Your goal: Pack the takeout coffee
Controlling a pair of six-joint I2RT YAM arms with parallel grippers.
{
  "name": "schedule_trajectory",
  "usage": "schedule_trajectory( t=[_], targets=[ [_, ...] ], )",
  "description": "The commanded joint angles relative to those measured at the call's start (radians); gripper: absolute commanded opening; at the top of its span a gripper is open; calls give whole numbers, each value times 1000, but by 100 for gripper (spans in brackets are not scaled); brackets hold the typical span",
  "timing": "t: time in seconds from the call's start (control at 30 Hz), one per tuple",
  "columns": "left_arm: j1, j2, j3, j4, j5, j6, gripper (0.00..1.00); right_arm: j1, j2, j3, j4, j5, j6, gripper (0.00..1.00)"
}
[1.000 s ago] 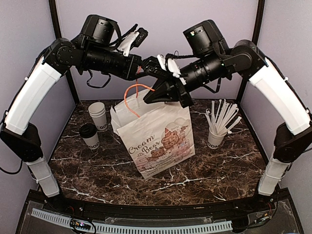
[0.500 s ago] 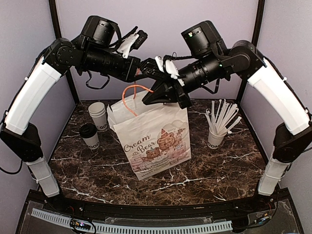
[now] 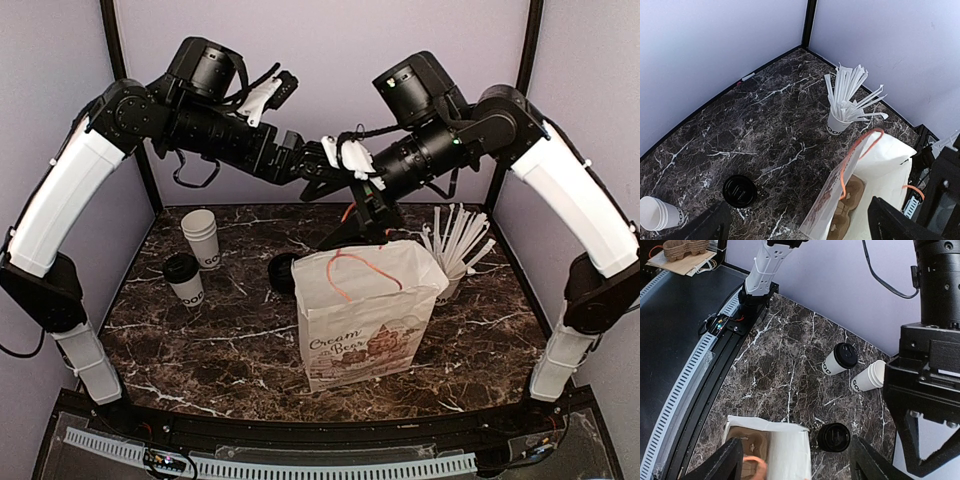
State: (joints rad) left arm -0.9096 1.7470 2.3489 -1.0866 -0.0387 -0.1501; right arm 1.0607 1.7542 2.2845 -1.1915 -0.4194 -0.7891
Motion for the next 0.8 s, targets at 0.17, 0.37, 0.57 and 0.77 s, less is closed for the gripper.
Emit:
schedule_trajectory(
  t=[0.17, 0.37, 0.57, 0.77],
  targets=[
    [2, -88, -173, -36, 125, 5, 89, -87, -104, 39, -36, 40, 0, 74],
    [-23, -117, -342, 24, 202, 32, 83, -161, -181, -110, -51, 10, 5, 67],
    [-28, -76, -360, 164, 309, 42, 81, -96, -252, -247, -145, -61, -38, 63],
    [-28, 36, -282, 244, 349, -15, 76, -38, -284, -408, -113, -25, 9, 63]
  ],
)
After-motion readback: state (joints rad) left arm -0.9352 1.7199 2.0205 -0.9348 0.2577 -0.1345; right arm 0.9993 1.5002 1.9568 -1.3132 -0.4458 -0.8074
